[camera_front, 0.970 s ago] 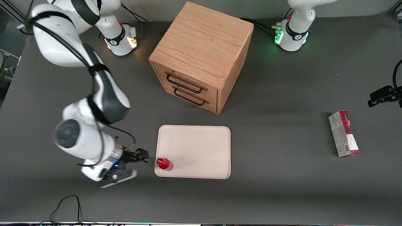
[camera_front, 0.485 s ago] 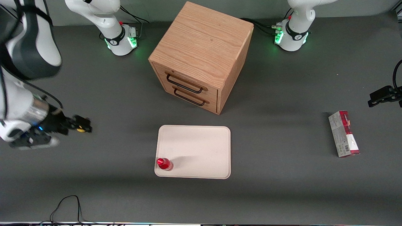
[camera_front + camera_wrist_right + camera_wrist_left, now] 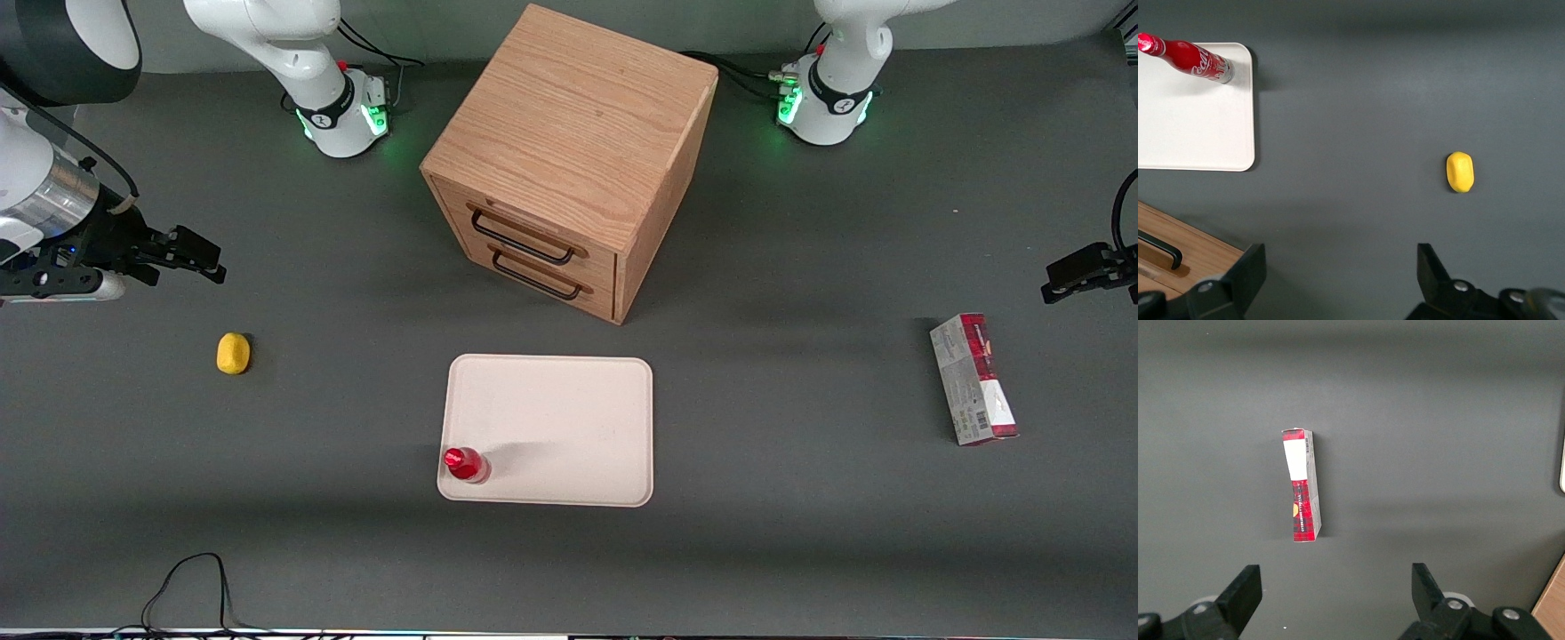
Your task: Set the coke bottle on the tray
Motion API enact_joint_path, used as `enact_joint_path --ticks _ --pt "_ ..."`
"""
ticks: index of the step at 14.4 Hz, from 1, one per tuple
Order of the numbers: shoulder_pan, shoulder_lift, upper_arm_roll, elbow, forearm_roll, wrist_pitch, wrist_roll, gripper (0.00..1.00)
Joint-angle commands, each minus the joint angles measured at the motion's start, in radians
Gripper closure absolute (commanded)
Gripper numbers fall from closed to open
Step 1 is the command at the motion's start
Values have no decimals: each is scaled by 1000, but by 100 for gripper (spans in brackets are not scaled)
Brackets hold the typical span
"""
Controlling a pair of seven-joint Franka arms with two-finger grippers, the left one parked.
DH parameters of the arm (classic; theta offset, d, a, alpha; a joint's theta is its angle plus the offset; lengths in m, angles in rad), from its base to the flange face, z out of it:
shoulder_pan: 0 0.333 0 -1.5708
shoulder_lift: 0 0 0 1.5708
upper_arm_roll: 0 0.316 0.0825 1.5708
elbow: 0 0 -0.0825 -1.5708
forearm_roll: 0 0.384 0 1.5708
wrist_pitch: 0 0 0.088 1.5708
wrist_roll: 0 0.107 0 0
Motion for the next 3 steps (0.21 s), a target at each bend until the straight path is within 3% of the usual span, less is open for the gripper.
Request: enact_joint_path --ticks 1,3 --pt "1 5 -8 7 -6 0 14 0" --pt "5 8 -8 12 -6 0 16 0"
